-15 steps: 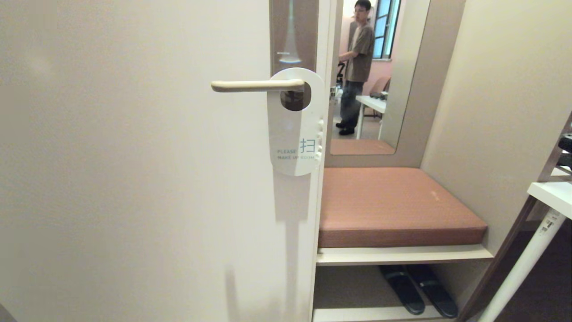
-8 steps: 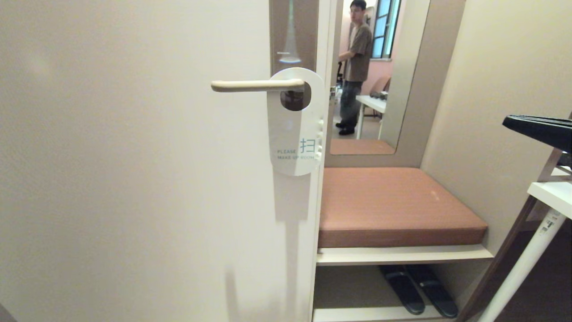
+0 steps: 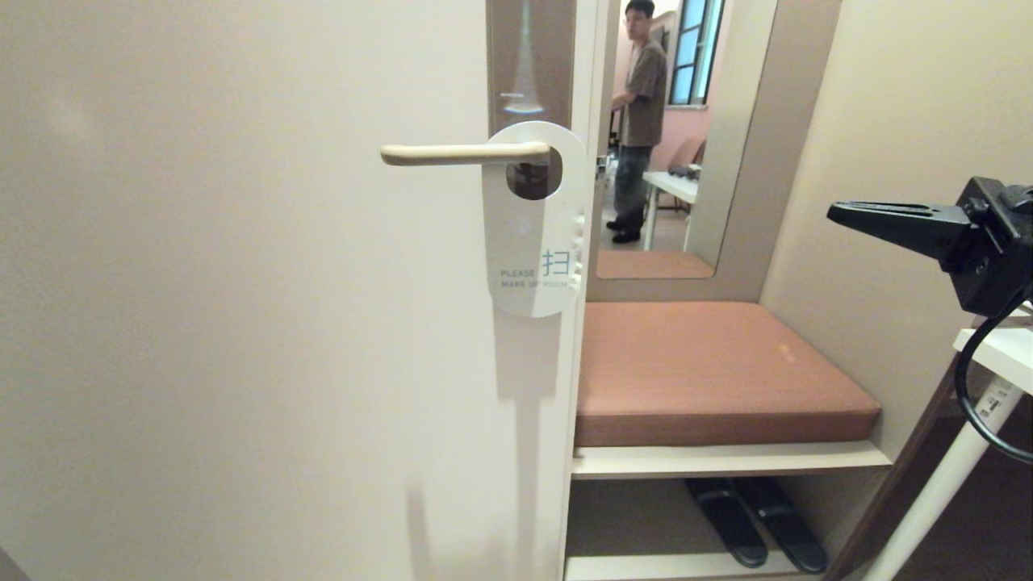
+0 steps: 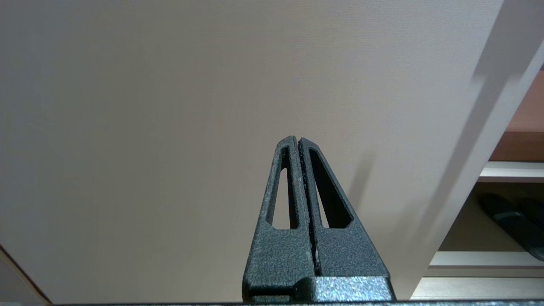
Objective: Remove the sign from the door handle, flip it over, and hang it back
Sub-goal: Take down the sign
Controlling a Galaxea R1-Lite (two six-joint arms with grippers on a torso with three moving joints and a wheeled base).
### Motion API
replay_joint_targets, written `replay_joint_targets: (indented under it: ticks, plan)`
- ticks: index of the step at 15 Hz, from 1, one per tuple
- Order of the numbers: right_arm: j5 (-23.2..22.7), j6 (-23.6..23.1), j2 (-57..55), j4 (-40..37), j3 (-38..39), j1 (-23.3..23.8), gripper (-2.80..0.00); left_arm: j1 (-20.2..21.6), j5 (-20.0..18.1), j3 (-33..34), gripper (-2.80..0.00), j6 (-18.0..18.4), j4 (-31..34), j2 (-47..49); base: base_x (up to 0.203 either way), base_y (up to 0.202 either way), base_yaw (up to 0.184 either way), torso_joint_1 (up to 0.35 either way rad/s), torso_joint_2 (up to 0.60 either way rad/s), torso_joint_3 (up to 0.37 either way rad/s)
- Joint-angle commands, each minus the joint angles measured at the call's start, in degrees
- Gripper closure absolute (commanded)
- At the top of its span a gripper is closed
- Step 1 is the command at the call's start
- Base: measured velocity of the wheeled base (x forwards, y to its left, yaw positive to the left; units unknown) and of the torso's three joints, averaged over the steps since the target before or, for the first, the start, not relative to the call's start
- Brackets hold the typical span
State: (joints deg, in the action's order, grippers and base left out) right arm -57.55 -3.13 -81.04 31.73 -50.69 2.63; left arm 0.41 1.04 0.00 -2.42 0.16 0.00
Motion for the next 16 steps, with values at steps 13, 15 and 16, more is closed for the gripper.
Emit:
replay_joint_targets:
  ticks: [13, 15, 16]
  plan:
    - [-3.3, -5.6, -13.4, 6.6, -3.8, -10.2, 0.0, 0.0, 0.0, 0.0, 0.0, 0.0, 0.0, 0.0, 0.0, 0.0, 0.0, 0.0, 0.0, 0.0]
    - [-3.3, -6.7, -15.2, 6.6, -4.8, -10.2, 0.0, 0.0, 0.0, 0.0, 0.0, 0.0, 0.0, 0.0, 0.0, 0.0, 0.0, 0.0, 0.0, 0.0]
    - [-3.3, -6.8, -16.0, 6.6, -5.7, -10.3, 0.0, 0.0, 0.0, 0.0, 0.0, 0.0, 0.0, 0.0, 0.0, 0.0, 0.0, 0.0, 0.0, 0.0]
